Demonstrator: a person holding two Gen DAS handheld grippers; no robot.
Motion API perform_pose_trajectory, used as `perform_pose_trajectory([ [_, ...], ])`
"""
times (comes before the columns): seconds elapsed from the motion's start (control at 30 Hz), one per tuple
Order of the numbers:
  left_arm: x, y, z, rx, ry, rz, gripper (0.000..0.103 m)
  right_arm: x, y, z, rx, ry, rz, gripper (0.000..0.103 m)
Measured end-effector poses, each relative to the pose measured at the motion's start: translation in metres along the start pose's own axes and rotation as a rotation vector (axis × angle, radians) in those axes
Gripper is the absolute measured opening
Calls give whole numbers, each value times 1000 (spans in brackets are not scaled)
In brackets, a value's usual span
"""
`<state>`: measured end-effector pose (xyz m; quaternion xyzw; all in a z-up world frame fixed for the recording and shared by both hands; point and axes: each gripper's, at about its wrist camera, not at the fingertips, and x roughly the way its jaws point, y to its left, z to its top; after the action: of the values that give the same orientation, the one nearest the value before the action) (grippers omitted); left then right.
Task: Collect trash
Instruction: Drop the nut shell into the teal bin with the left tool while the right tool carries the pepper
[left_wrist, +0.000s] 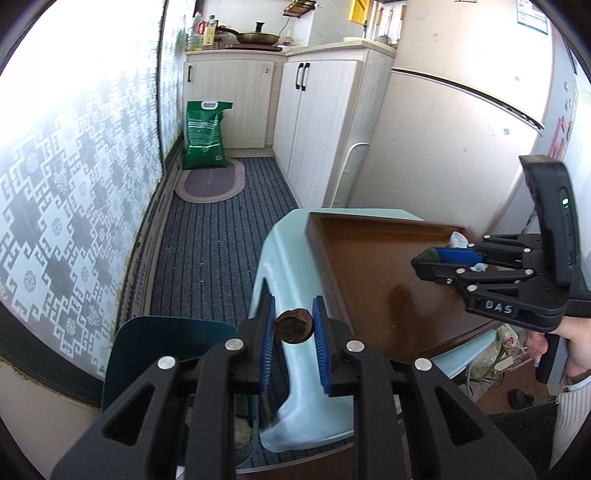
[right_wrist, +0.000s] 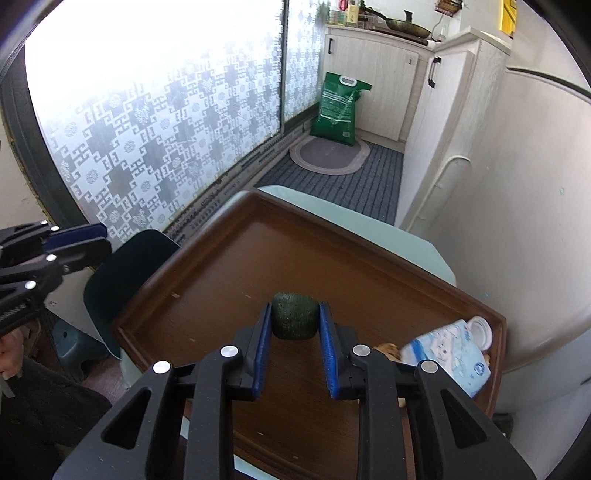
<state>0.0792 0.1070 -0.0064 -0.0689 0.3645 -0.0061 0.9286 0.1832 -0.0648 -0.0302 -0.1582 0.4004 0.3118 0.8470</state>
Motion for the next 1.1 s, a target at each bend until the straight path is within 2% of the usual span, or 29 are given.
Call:
perform_pose_trajectory([
  [0.37,4,49,-21,-49,59,69,22,0,54,25,-56,-40,135,25],
  [0.77,35,94,-59,-76,180,133,22,10,87,38,-89,-40,198,25],
  [1.1,64,117,-93,-92,309,138,22,23,118,44,-135,-15,245,25],
])
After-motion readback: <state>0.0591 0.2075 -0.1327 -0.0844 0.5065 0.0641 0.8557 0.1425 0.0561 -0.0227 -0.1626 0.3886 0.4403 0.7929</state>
